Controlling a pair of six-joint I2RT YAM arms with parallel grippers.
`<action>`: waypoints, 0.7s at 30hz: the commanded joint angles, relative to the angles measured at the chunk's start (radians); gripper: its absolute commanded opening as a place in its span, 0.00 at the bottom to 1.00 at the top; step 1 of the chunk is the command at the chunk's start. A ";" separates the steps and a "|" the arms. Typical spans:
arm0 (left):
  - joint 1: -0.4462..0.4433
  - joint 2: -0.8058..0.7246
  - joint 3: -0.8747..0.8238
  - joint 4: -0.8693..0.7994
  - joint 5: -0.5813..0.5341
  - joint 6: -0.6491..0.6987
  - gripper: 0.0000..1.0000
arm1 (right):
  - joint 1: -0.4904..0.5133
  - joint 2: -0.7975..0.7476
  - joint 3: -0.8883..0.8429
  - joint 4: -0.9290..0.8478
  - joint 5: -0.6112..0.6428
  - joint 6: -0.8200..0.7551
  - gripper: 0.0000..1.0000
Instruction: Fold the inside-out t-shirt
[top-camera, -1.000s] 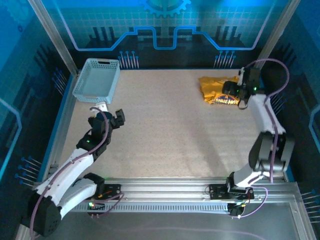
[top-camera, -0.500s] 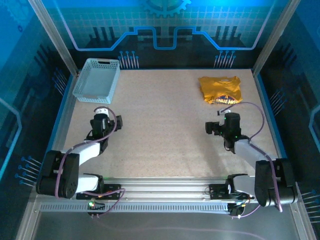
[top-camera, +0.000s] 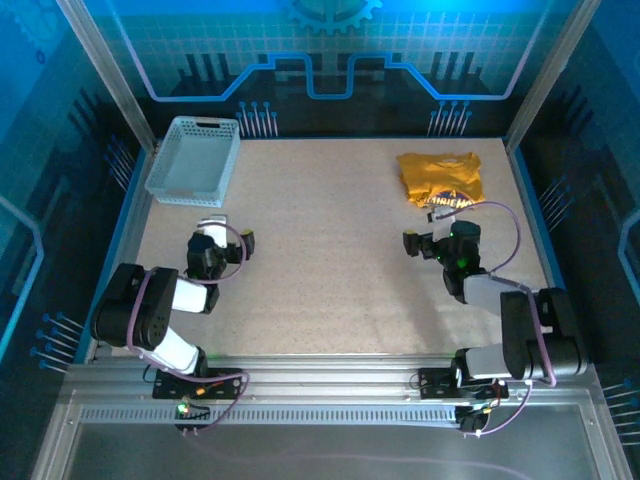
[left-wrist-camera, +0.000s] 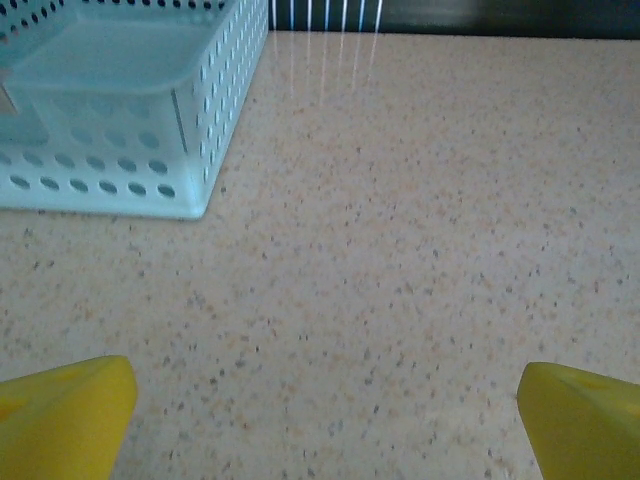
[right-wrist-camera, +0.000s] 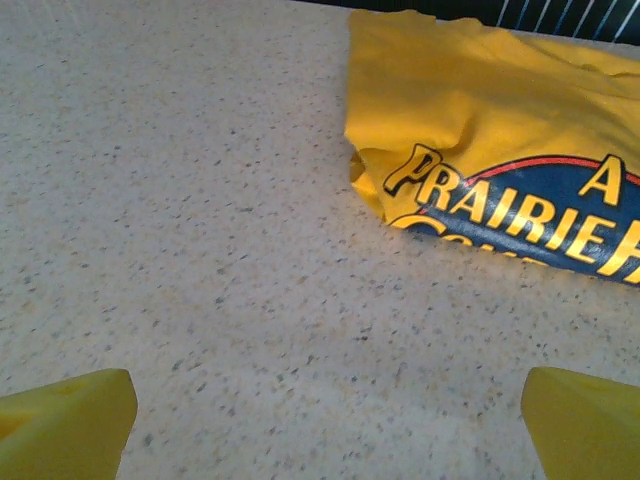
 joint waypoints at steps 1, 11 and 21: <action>0.011 -0.003 0.027 0.031 -0.009 0.008 0.99 | -0.014 0.076 0.011 0.146 -0.014 0.020 1.00; 0.012 -0.004 0.063 -0.039 -0.143 -0.041 0.99 | 0.028 0.102 0.005 0.176 0.124 0.024 1.00; 0.011 -0.003 0.062 -0.035 -0.148 -0.042 0.99 | 0.014 0.103 0.016 0.158 0.082 0.025 1.00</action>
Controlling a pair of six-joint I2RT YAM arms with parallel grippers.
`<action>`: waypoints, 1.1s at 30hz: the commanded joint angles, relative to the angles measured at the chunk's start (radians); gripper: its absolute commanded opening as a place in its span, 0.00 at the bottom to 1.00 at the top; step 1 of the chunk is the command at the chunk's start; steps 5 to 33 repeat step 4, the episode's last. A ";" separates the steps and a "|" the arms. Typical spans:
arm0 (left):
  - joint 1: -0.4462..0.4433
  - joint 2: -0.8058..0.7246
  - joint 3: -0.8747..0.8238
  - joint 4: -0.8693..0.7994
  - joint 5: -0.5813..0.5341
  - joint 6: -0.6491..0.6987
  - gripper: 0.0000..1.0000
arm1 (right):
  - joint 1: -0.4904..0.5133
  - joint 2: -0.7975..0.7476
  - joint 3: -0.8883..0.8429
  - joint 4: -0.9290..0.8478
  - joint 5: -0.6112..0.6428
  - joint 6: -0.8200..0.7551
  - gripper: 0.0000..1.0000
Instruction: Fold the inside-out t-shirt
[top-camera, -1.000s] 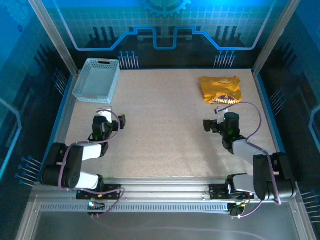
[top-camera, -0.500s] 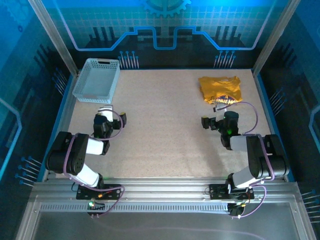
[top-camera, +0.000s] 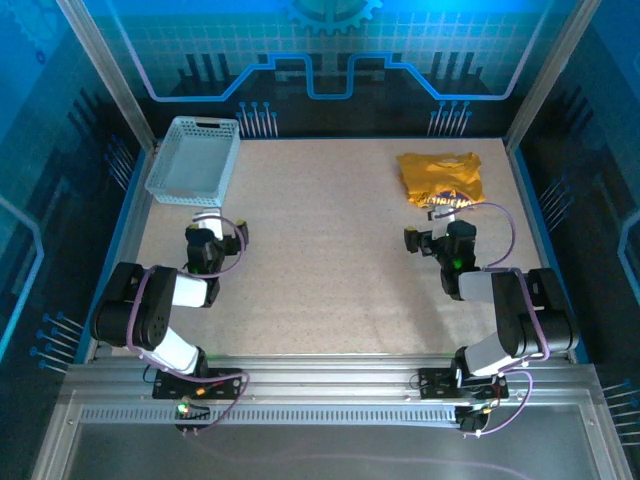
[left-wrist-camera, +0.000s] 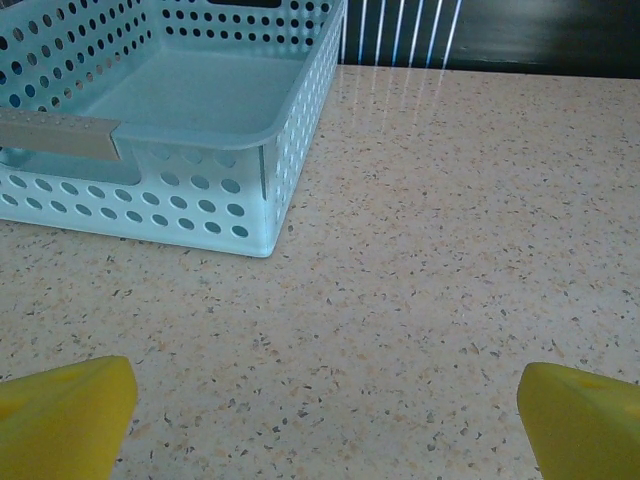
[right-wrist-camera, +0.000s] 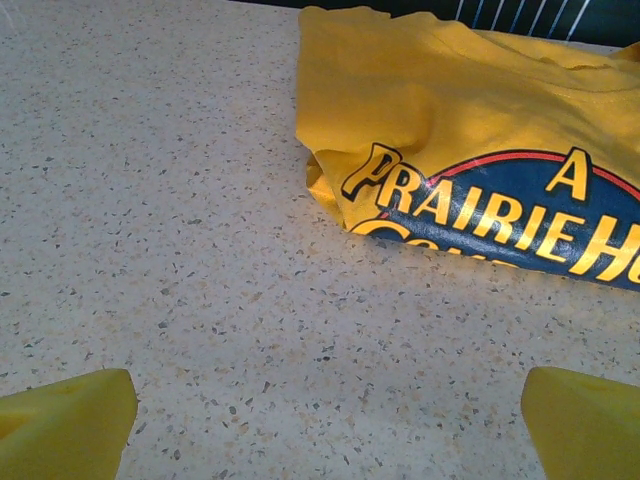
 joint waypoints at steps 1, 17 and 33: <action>0.011 -0.004 0.014 0.001 -0.019 -0.022 0.99 | -0.010 0.003 0.015 0.035 -0.018 0.012 1.00; 0.011 -0.004 0.014 0.002 -0.018 -0.021 0.99 | -0.005 0.002 0.010 0.043 -0.014 0.009 1.00; 0.011 -0.004 0.014 0.002 -0.018 -0.021 0.99 | -0.005 0.002 0.010 0.043 -0.014 0.009 1.00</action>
